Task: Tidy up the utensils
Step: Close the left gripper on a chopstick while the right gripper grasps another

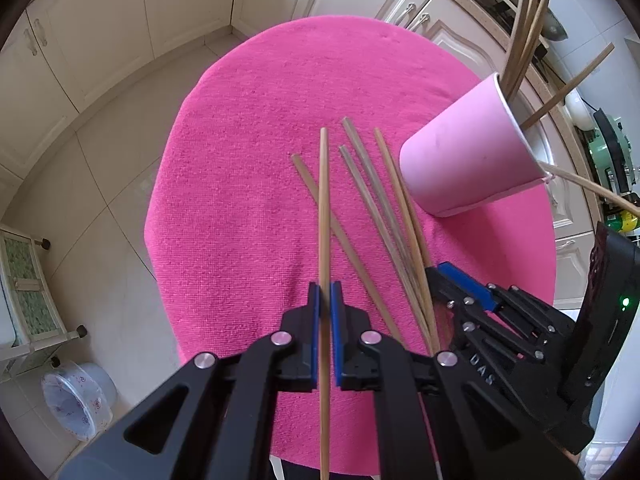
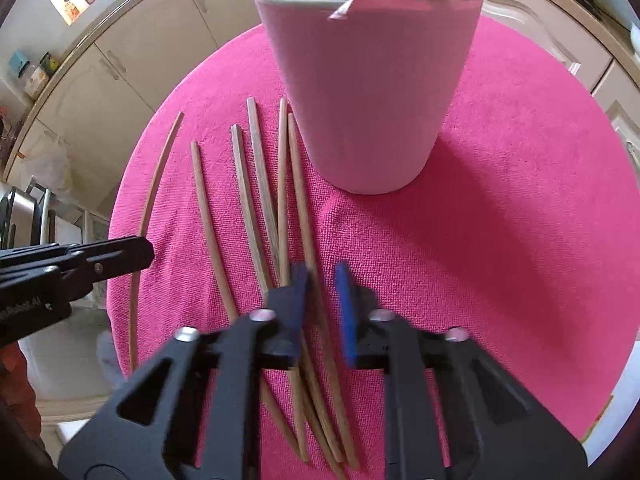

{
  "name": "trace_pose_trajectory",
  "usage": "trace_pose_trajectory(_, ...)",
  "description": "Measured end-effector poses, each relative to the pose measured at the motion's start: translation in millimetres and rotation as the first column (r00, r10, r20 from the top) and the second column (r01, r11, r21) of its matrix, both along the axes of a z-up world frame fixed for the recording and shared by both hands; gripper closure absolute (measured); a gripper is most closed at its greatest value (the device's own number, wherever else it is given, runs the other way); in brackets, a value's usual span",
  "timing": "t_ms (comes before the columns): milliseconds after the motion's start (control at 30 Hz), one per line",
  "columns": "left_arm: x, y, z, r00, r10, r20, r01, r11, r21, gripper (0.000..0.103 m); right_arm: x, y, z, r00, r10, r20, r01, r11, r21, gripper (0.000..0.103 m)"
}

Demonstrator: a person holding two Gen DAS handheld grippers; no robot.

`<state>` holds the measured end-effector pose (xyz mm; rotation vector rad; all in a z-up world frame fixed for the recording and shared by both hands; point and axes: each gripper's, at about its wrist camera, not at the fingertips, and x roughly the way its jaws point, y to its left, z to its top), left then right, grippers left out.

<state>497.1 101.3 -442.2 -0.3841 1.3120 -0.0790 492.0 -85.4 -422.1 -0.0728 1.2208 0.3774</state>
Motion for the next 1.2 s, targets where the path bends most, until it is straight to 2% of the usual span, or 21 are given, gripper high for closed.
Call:
trace_pose_trajectory(200, 2.8, -6.3, 1.2, 1.0, -0.022, -0.003, 0.022, 1.0, -0.005, 0.098, -15.4, -6.7, 4.9, 0.999, -0.003, -0.034, 0.003, 1.0, 0.009, 0.096)
trace_pose_trajectory(400, 2.6, -12.0, -0.9, 0.999, -0.05, -0.014, 0.05, 0.999, -0.011, 0.098, -46.6, -24.3, 1.6, 0.99, -0.038, -0.135, 0.044, 0.998, 0.037, 0.096)
trace_pose_trajectory(467, 2.4, -13.8, -1.7, 0.998, -0.057, -0.018, 0.057, 0.998, -0.015, 0.098, -49.0, -30.0, 1.2, 0.989, -0.05, -0.142, 0.057, 0.997, 0.047, 0.096)
trace_pose_trajectory(667, 1.2, -19.8, -3.4, 0.996, -0.083, -0.032, 0.082, 0.996, -0.02, 0.098, -32.6, -32.1, 6.9, 0.99, -0.059, -0.131, 0.067, 0.996, 0.058, 0.096)
trace_pose_trajectory(1000, 4.8, -28.6, -2.3, 0.994, -0.105, -0.04, 0.104, 0.994, -0.031, 0.098, -5.5, -22.1, -1.9, 0.978, -0.001, -0.208, 0.009, 0.999, 0.037, 0.095)
trace_pose_trajectory(1200, 4.3, -33.1, 4.8, 0.993, -0.119, -0.017, 0.118, 0.992, -0.034, 0.098, -4.7, -24.7, 0.5, 0.978, 0.016, -0.208, -0.004, 0.998, 0.057, 0.097)
